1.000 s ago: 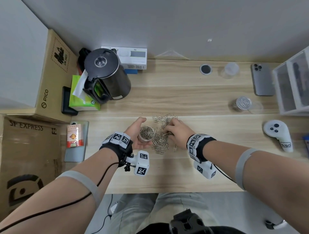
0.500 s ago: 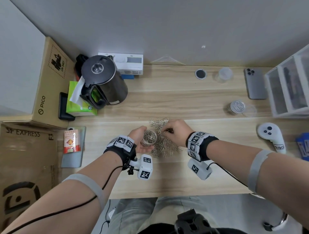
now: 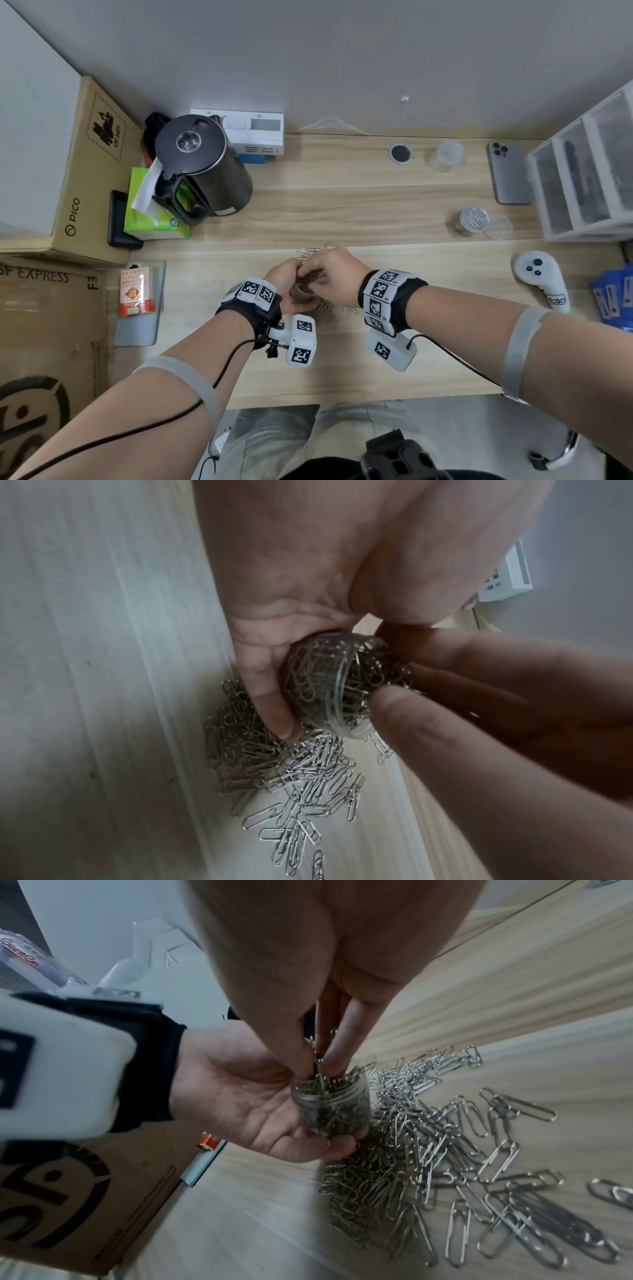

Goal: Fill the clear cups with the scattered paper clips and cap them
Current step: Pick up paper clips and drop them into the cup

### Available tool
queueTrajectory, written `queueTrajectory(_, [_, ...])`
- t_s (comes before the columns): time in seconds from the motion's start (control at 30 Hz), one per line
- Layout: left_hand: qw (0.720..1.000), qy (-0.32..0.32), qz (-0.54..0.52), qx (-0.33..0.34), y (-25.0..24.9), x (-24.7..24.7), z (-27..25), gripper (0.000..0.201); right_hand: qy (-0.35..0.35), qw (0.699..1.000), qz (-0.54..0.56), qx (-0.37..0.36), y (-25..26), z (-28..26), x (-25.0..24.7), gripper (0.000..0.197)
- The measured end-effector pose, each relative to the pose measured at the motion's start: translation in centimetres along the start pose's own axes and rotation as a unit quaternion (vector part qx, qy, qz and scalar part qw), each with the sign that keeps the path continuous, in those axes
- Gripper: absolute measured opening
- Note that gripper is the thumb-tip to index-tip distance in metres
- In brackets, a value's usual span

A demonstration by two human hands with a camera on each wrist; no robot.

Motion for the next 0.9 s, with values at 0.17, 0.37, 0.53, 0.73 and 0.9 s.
queueTrajectory(0.17, [0.999,-0.003,-0.032,-0.002,-0.1,-0.4,-0.2,0.031,-0.006,1.0,0.02,-0.012,0.3,-0.5,-1.0,0.038])
queueTrajectory(0.37, [0.999,0.011,-0.038,0.012,-0.4,0.2,-0.5,0.022,-0.01,0.995,0.099,-0.011,0.6,-0.5,-1.2,0.042])
queueTrajectory(0.53, [0.999,0.022,-0.034,0.03,-0.5,0.4,-0.3,0.025,-0.028,0.991,0.131,-0.001,0.2,-0.6,-1.7,0.037])
queueTrajectory(0.73, [0.999,0.004,0.025,0.034,-0.7,-0.9,0.0,0.043,-0.137,0.991,-0.006,0.003,-2.5,-0.1,-4.8,0.026])
queueTrajectory(0.9, [0.998,0.006,0.041,0.046,-1.1,-2.9,0.4,0.056,-0.02,0.975,-0.175,0.137,-8.3,0.2,-2.1,0.096])
Point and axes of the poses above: each hand's wrist, its own z-axis towards the middle knuckle, its own x-axis out of the palm, y = z × x, the point moved 10 cm from there along z, towards the middle knuckle, and after that the axes turned 3 degrees about x, right-handed, at the moved point
